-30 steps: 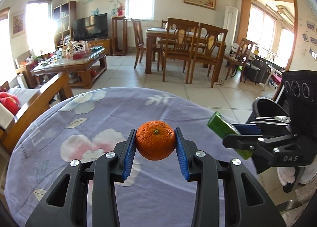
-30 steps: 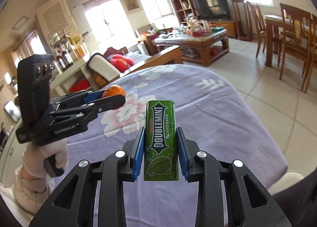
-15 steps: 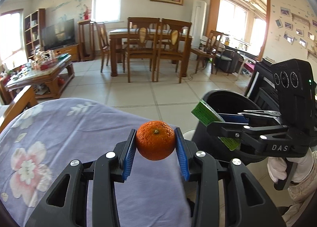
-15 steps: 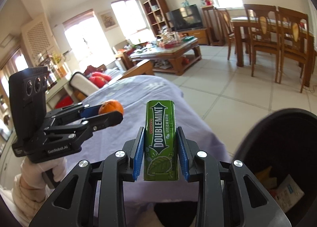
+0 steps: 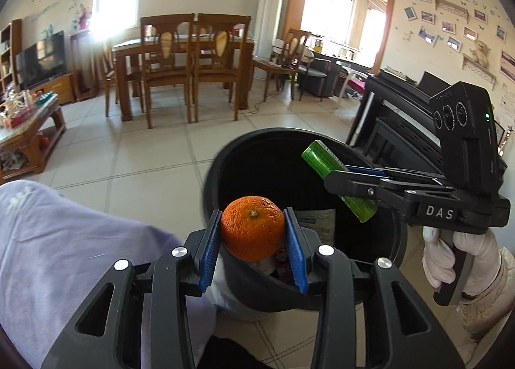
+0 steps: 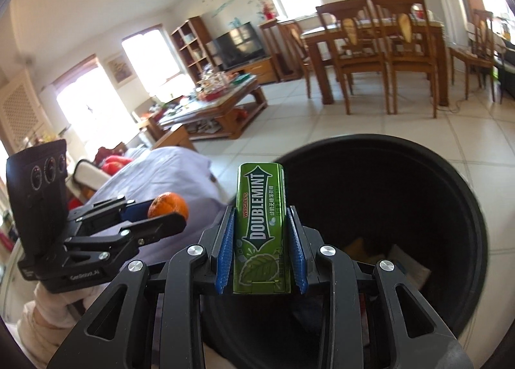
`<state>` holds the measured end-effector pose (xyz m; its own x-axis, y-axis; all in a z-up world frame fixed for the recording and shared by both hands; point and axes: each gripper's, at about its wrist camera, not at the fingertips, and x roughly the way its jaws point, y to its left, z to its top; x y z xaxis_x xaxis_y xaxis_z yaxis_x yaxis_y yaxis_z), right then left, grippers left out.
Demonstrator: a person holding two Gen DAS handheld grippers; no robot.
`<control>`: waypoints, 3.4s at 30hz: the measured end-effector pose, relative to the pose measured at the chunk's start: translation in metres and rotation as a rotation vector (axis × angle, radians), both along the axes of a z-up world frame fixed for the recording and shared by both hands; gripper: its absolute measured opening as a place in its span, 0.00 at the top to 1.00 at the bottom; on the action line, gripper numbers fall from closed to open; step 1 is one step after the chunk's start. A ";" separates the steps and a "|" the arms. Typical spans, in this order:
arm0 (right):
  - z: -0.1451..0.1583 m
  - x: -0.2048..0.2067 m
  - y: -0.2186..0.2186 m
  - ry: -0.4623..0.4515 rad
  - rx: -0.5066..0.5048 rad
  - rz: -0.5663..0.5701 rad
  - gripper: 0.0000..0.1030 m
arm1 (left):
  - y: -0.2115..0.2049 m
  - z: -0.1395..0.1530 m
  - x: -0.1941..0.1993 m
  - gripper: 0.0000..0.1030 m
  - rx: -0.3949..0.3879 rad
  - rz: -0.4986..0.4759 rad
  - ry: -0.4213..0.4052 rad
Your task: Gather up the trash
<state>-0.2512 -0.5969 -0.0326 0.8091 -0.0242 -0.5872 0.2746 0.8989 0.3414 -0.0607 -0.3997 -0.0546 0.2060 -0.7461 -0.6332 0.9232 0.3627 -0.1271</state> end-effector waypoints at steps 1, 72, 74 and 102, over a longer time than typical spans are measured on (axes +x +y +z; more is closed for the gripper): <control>-0.003 -0.005 -0.007 0.005 -0.001 -0.013 0.70 | -0.005 -0.002 -0.001 0.63 0.002 -0.010 0.005; 0.007 0.090 0.108 -0.039 -0.150 -0.006 0.05 | 0.116 0.018 0.017 0.05 -0.043 0.261 -0.101; 0.008 0.103 0.123 -0.036 -0.153 0.019 0.05 | 0.135 0.020 0.024 0.05 -0.045 0.307 -0.104; 0.010 0.278 0.374 -0.207 -0.288 0.229 0.05 | 0.377 0.032 0.087 0.05 -0.107 0.963 -0.300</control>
<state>0.0264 -0.2228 -0.0224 0.9127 0.0304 -0.4074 0.0091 0.9955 0.0947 0.0260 -0.0224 -0.0229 0.8893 -0.2286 -0.3961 0.2430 0.9699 -0.0141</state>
